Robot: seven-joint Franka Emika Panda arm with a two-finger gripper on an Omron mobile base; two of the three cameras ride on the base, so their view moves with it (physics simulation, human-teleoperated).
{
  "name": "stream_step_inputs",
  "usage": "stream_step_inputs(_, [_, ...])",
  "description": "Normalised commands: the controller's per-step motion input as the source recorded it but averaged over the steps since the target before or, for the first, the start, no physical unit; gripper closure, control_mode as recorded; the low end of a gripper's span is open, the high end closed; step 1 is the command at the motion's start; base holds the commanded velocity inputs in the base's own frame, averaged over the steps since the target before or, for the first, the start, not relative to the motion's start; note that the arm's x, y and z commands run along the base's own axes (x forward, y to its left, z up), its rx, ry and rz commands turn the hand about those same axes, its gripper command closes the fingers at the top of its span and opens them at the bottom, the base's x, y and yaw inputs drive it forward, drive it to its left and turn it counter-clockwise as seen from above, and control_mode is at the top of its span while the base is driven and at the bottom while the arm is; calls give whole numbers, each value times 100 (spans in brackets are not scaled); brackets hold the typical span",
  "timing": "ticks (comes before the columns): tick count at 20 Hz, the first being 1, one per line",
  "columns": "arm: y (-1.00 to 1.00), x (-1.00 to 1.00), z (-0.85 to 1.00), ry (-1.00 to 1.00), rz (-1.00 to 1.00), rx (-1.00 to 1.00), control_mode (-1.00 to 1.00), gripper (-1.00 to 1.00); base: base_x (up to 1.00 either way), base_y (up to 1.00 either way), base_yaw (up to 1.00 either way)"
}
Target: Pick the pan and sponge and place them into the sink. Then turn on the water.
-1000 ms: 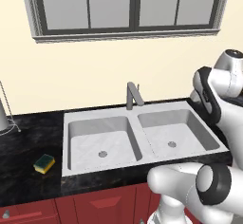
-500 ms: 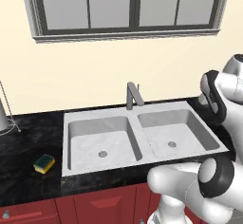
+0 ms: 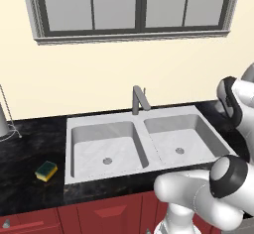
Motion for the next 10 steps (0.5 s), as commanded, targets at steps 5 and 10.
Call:
stream_step_inputs(5, [-34, 0, -15, 0, 0, 0, -100, -100, 0, 0, 0])
stream_step_inputs(10, [-35, 0, -16, 0, 0, 0, -100, -100, 0, 0, 0])
